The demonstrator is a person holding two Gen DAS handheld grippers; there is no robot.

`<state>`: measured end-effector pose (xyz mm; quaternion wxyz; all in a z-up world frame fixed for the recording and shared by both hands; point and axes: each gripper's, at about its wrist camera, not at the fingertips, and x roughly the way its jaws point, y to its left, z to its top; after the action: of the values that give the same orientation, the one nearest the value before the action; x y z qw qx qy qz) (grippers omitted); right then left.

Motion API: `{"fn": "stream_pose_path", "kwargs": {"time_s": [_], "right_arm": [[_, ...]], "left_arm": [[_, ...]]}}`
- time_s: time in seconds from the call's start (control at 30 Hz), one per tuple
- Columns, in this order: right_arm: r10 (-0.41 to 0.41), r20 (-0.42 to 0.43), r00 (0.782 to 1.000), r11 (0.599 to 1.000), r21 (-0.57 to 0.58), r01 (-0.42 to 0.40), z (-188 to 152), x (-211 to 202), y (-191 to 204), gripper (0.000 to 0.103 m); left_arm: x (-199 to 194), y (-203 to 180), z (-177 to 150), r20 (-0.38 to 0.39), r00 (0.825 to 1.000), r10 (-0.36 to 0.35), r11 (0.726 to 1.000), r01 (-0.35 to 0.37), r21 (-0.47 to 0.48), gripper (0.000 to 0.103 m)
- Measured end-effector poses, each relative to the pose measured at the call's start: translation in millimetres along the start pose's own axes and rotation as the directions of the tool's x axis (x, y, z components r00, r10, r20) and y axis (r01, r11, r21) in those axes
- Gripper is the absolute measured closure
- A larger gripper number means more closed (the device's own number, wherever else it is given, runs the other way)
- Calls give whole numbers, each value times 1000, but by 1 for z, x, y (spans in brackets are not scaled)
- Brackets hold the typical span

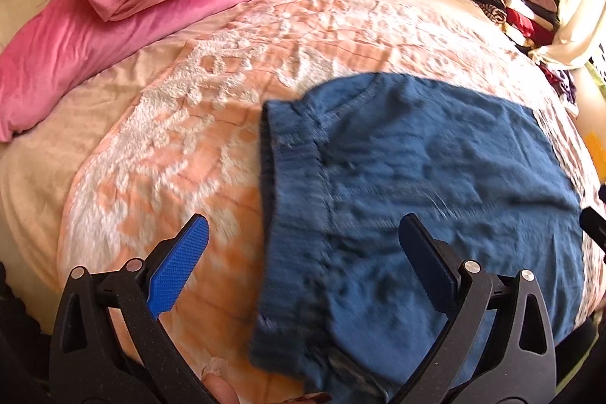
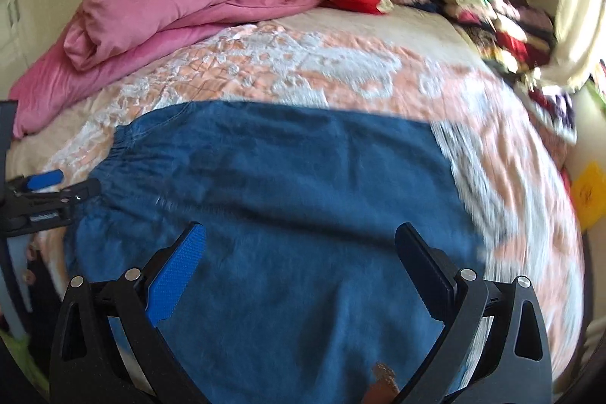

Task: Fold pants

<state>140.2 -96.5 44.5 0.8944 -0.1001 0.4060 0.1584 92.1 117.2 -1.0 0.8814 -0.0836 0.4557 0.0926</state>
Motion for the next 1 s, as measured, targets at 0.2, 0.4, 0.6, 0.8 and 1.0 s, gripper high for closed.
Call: {"fn": "stream_pose_path", "kwargs": {"time_s": [0.2, 0.4, 0.6, 0.8, 1.0], "right_arm": [[16, -11, 1000, 996, -84, -16, 44, 44, 4, 4], [-6, -45, 999, 986, -167, -2, 77, 97, 16, 4], [40, -90, 995, 976, -211, -59, 104, 143, 25, 4], [43, -142, 989, 959, -272, -81, 120, 179, 37, 4], [52, -173, 984, 924, -365, -113, 122, 200, 56, 4]], "left_arm": [[26, 20, 32, -17, 1000, 14, 1000, -14, -21, 9], [51, 32, 53, -43, 999, -18, 999, 17, -27, 9], [81, 36, 69, -75, 996, -51, 999, 51, 3, 9], [93, 25, 71, -45, 998, -50, 996, 53, 76, 28], [89, 12, 69, -7, 996, -89, 984, 89, 156, 73]]}}
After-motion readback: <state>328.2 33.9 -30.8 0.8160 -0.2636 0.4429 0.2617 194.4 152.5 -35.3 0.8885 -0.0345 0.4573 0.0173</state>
